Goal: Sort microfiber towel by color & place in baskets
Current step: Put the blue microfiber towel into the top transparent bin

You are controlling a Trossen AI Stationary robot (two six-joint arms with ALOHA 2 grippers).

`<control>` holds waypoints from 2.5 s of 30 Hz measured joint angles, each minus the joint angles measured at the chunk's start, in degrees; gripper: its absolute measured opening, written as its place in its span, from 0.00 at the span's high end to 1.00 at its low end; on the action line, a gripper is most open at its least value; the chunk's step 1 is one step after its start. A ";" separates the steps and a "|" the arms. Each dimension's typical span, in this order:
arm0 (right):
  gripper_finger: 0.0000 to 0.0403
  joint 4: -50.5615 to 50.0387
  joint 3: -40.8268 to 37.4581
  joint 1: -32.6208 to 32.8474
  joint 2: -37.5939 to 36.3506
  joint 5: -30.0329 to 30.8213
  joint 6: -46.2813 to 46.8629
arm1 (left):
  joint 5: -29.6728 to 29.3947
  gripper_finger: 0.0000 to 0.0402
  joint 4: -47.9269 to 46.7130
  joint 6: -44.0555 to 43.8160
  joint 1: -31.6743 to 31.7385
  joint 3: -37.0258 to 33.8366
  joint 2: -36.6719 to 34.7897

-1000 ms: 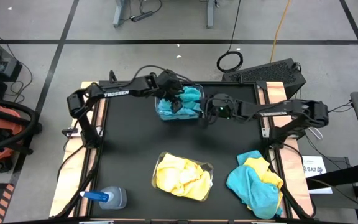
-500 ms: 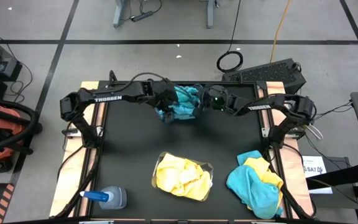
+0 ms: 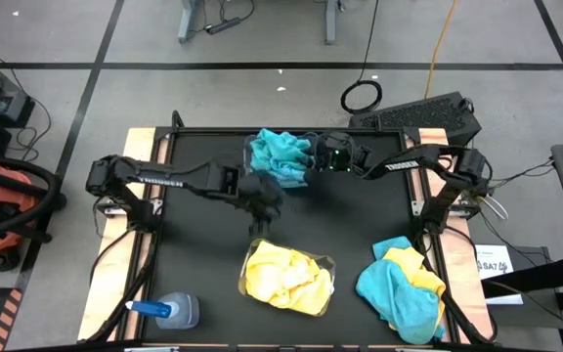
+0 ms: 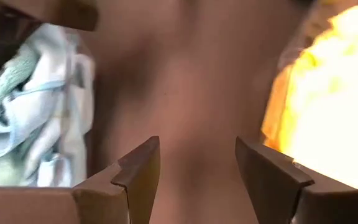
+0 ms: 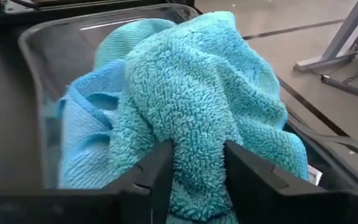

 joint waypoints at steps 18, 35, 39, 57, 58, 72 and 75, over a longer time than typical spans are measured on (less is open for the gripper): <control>0.48 -21.80 0.03 5.70 -26.58 -1.16 -1.64 | -13.21 0.46 7.37 0.45 -14.56 0.00 0.00; 0.46 -43.46 0.03 24.77 -46.79 -2.57 4.27 | -17.90 0.46 17.31 4.63 -20.85 -0.04 0.00; 0.46 -48.21 0.08 29.84 -47.87 -4.20 6.58 | -17.89 0.46 17.36 4.63 -21.64 -0.07 0.14; 0.46 -60.39 0.08 53.31 -46.91 -3.43 27.87 | -17.64 0.46 21.95 4.63 -22.42 -4.57 0.30; 0.46 -60.42 0.08 54.52 -46.63 -3.40 29.35 | -17.64 0.46 21.92 4.63 -22.42 -4.57 0.30; 0.46 -60.45 0.10 71.51 -33.60 -4.23 49.07 | -17.64 0.46 22.80 5.16 -21.83 -4.61 0.30; 0.46 -60.42 0.10 74.71 -29.80 -5.39 52.25 | -17.64 0.46 22.80 6.03 -21.83 -4.61 0.30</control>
